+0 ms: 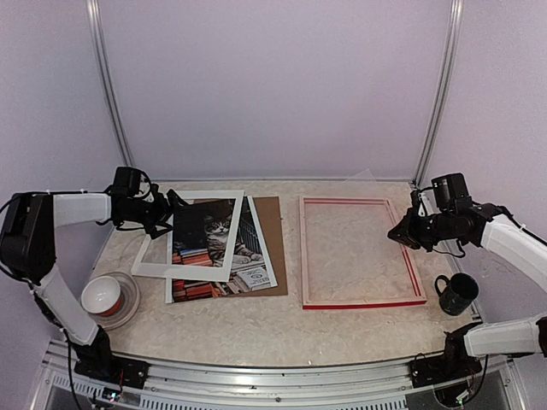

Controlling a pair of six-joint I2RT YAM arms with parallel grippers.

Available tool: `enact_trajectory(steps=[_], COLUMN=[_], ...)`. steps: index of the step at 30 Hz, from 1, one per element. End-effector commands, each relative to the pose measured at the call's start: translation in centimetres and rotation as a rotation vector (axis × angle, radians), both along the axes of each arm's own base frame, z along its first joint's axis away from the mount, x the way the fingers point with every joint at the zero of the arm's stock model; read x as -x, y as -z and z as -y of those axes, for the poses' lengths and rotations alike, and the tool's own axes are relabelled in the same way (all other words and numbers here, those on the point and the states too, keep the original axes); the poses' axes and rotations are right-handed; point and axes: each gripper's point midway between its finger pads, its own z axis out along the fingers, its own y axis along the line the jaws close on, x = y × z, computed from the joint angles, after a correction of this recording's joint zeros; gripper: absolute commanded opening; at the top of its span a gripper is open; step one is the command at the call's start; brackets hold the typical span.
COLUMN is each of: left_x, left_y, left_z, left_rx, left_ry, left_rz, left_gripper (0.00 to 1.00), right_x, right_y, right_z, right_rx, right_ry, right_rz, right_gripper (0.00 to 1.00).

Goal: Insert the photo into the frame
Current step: Place the glass panel at the frame body.

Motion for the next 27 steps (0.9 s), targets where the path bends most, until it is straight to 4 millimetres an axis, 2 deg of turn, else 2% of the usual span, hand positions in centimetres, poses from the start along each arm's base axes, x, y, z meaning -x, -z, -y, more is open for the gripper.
enact_trajectory(steps=[1, 9, 14, 18, 22, 27], left_x=[0.1, 0.1, 0.2, 0.6, 0.6, 0.6], left_y=[-0.3, -0.3, -0.3, -0.8, -1.8, -2.1], left_z=[0.5, 0.6, 0.8, 2.5, 4.3, 5.1], left_rx=[0.012, 0.015, 0.021, 0.037, 0.021, 0.012], left_ry=[0.019, 0.02, 0.023, 0.054, 0.087, 0.103], left_rz=[0.018, 0.02, 0.016, 0.019, 0.04, 0.049], left_gripper=[0.99, 0.99, 0.99, 0.99, 0.99, 0.99], right_x=[0.7, 1.0, 1.4, 1.8, 1.8, 1.4], right_y=[0.7, 2.3, 3.4, 4.2, 4.7, 5.0], right_z=[1.5, 3.4, 5.6, 6.8, 7.0, 7.1], right_rx=[0.042, 0.096, 0.171, 0.196, 0.187, 0.186], right_ry=[-0.009, 0.047, 0.161, 0.229, 0.263, 0.268], right_rz=[-0.01, -0.05, -0.085, -0.099, -0.099, -0.078], right_gripper=[0.08, 0.07, 0.07, 0.05, 0.04, 0.04])
